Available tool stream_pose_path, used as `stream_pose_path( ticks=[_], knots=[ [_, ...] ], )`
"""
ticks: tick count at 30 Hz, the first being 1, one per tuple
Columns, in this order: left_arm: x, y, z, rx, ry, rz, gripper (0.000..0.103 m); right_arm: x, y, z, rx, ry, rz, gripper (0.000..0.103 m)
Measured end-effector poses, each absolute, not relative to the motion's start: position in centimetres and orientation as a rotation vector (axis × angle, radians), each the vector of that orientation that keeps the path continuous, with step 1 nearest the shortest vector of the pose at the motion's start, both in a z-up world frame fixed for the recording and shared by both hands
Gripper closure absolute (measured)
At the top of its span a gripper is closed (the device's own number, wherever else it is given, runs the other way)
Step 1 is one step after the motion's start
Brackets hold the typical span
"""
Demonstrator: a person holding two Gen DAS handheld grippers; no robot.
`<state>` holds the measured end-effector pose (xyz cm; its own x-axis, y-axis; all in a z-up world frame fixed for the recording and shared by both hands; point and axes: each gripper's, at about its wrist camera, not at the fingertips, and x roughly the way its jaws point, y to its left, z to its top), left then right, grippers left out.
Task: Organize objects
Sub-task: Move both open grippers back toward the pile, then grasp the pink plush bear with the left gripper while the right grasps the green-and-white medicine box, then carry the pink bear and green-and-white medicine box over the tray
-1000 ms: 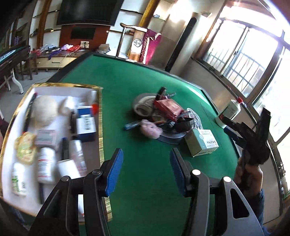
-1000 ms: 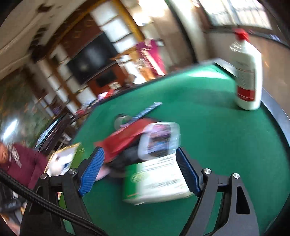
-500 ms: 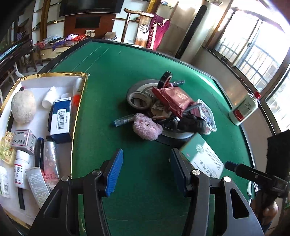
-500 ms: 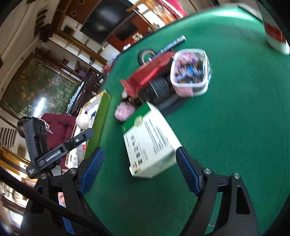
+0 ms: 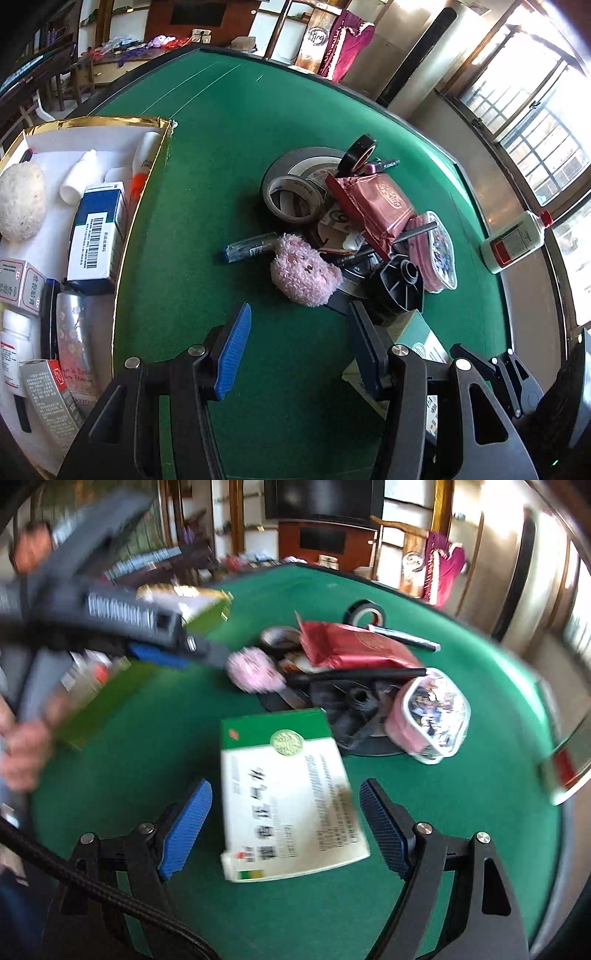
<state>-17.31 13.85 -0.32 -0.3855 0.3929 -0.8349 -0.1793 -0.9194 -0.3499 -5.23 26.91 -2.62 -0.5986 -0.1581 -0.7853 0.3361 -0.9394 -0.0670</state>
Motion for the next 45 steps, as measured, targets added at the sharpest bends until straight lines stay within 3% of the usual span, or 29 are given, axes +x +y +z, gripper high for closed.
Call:
stream_pose_path(
  ticks=[14,16,17,32,45],
  knots=[
    [-21.6,17.2,-3.6,-1.598,-0.34,2.357,0.056,-5.4,28.9,-3.6,1.22,0.07,-2.608,0.031],
    [-21.4,17.1,-3.8,-1.562,-0.327,2.383,0.066,-5.4,29.3,-3.4,1.211,0.028,-2.609,0.031],
    [-21.2,17.0,-3.9,-1.559,-0.321,2.387,0.082,-5.3,29.5,-3.4,1.208,0.011,-2.61,0.031],
    [-10.4,12.4,-2.4,-1.349,-0.242,2.328,0.082,-4.3,30.1,-2.0,1.112,-0.112,-2.669,0.031],
    [-7.0,12.4,-2.3,-1.281,-0.143,2.291,0.081,-4.6,29.6,-2.7,1.108,-0.102,-2.706,0.031]
  ],
)
